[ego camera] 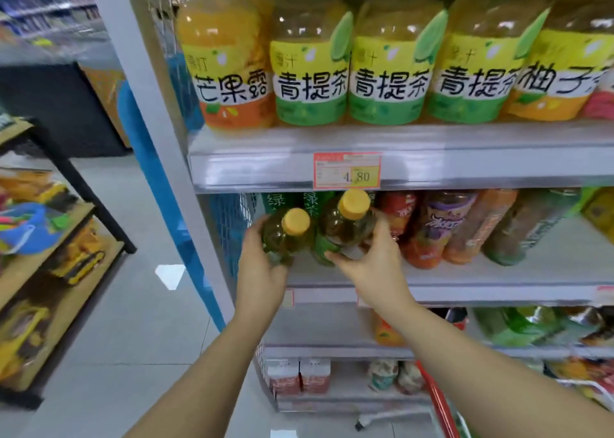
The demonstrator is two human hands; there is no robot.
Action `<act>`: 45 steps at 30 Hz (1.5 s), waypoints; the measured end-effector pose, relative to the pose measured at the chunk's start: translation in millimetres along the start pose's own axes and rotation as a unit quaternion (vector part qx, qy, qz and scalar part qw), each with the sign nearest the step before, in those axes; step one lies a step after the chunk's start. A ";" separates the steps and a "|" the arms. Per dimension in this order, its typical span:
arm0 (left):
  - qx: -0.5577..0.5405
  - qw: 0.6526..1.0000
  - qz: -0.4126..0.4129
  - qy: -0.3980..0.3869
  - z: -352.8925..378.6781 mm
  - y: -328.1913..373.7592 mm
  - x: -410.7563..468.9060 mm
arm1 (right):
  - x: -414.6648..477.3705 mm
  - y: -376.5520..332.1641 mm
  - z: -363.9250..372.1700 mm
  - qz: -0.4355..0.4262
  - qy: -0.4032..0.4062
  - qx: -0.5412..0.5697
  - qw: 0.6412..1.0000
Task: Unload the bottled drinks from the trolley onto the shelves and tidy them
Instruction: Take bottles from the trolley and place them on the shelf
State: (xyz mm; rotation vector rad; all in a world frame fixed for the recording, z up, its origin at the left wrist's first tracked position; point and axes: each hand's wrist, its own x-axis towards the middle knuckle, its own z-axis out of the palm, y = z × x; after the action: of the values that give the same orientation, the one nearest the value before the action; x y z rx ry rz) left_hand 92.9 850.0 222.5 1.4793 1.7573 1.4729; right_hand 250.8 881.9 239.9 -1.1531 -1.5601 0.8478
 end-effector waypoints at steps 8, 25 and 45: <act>-0.042 0.995 -0.062 0.063 7.6 -5.8 24.0 | 15.7 23.4 28.2 0.021 -0.034 -0.040 0.998; 0.057 0.997 -0.021 0.037 82.2 -8.3 -94.2 | -73.2 79.6 -53.7 0.074 -0.101 -0.095 0.988; 0.164 0.927 -0.029 -0.337 464.4 -43.7 -265.5 | -218.8 371.3 -423.0 0.450 -0.011 -0.321 0.833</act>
State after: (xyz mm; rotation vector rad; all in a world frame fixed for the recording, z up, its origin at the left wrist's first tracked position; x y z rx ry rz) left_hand 547.2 828.4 -62.4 1.7909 1.6131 0.5279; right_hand 771.7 779.8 -47.9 -2.4885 -1.3056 0.9224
